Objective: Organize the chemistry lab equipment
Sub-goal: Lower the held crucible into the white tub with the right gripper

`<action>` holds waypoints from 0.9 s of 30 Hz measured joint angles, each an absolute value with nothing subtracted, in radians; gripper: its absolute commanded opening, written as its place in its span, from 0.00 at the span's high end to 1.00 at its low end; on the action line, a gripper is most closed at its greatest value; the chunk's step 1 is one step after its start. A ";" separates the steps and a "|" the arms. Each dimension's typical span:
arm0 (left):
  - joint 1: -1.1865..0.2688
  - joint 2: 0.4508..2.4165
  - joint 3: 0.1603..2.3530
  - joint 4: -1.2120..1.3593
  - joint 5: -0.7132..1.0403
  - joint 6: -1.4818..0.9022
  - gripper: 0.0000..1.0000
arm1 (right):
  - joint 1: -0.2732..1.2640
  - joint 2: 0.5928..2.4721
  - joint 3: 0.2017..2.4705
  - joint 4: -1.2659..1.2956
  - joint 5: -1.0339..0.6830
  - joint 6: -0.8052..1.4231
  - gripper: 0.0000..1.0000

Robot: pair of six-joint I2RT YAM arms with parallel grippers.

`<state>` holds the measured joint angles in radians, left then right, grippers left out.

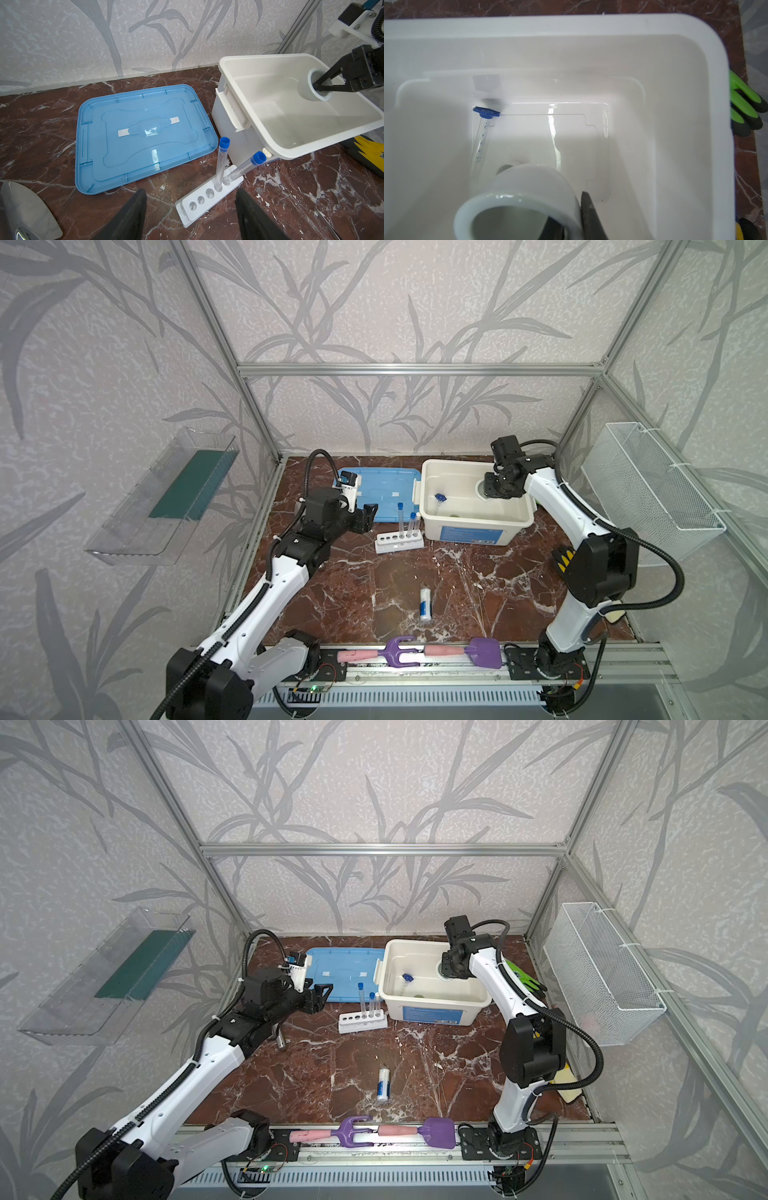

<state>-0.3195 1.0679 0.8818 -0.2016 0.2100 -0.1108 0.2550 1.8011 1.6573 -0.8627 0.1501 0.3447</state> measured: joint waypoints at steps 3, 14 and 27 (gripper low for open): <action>-0.319 1.064 0.882 -0.202 0.208 -0.106 0.32 | 0.248 1.807 1.639 -0.849 0.154 0.351 0.87; -0.319 1.068 0.882 -0.209 0.208 -0.105 0.32 | 0.215 1.808 1.554 -0.836 0.144 0.346 0.87; -0.319 1.074 0.882 -0.210 0.207 -0.105 0.32 | 0.195 1.890 1.550 -0.837 0.095 0.310 0.89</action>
<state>-0.3195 1.0737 0.8818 -0.2100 0.2073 -0.1051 0.1947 1.8900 1.5501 -0.8368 0.0948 0.3103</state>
